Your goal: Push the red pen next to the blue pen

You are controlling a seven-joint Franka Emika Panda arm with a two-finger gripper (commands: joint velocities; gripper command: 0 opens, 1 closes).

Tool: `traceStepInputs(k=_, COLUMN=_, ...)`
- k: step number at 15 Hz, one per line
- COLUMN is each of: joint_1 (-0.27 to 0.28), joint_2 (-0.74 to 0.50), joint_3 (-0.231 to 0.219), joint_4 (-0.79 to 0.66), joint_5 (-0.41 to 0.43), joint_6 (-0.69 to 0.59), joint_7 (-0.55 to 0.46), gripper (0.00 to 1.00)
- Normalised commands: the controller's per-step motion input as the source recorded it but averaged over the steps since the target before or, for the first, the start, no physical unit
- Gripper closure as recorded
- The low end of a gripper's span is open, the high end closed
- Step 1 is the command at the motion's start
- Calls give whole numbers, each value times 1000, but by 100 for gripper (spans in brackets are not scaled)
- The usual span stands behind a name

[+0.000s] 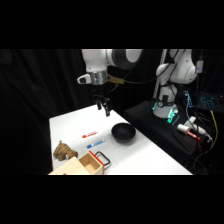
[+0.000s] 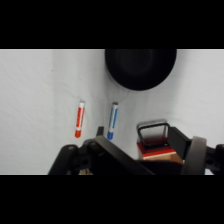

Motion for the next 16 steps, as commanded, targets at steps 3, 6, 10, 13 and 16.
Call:
traceStepInputs(k=3, joint_1=-160, joint_2=183, joint_3=-101, joint_4=299, joint_5=46, joint_6=168, joint_7=-180, gripper=0)
traceStepInputs(k=6, joint_1=-133, joint_2=243, joint_3=-76, joint_4=359, joint_5=8, joint_6=148, joint_7=-130, gripper=0)
traceStepInputs(k=10, joint_1=-117, joint_2=335, joint_3=-45, joint_4=400, joint_5=31, joint_6=122, joint_7=-85, gripper=0)
traceStepInputs(k=13, joint_1=-128, joint_2=401, joint_3=-15, joint_4=383, joint_5=97, joint_6=88, joint_7=-86, gripper=0)
traceStepInputs(k=16, joint_1=-129, joint_2=350, joint_3=7, joint_4=318, joint_5=122, joint_6=104, joint_7=-101, gripper=0)
